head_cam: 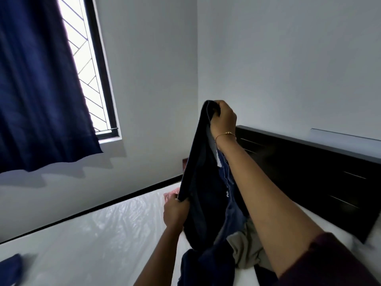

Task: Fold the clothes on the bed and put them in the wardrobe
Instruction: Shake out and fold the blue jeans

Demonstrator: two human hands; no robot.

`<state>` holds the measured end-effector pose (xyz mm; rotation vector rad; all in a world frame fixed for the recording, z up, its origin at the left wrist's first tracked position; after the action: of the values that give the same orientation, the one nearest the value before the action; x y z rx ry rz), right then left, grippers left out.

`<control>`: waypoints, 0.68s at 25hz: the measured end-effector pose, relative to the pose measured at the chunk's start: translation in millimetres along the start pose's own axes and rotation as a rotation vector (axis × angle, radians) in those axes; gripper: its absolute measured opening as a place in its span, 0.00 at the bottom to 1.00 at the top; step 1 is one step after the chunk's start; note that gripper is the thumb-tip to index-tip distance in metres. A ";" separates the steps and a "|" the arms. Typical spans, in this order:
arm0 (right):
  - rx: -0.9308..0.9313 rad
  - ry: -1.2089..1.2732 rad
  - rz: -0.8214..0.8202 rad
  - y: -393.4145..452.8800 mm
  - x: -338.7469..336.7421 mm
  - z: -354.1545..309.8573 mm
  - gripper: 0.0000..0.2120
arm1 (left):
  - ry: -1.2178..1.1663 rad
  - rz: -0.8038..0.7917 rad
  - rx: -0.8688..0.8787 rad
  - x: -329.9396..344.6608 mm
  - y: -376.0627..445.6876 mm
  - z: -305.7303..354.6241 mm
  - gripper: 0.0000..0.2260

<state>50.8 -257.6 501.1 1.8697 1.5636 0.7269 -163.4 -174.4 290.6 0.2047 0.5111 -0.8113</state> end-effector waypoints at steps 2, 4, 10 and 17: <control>0.002 0.059 -0.005 1.8 3.8 -50.2 0.21 | 0.005 0.024 -0.079 -34.2 -7.1 -6.6 0.16; 0.077 0.146 0.005 11.4 10.4 -96.3 0.21 | -0.046 -0.034 -0.210 -68.8 -13.1 -13.8 0.23; 0.352 0.342 -0.063 15.8 34.4 -152.6 0.14 | -0.632 -0.578 -0.370 -115.5 -54.5 -6.5 0.26; 0.542 0.391 -0.098 -2.0 10.8 -96.0 0.18 | -0.934 -0.135 -0.299 -79.1 21.9 -10.9 0.13</control>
<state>-18.8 -237.8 565.1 2.0857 2.2652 0.7016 -196.8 -105.0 321.1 -0.4810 -0.2441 -0.8531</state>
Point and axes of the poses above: each hand's wrist, its own y-axis towards the middle knuckle, its own x-axis out of the palm, z = x × y, the point moved 1 cm from there along y, towards the middle knuckle, and after that the axes turned 14 degrees about y, right-handed, at the moved point
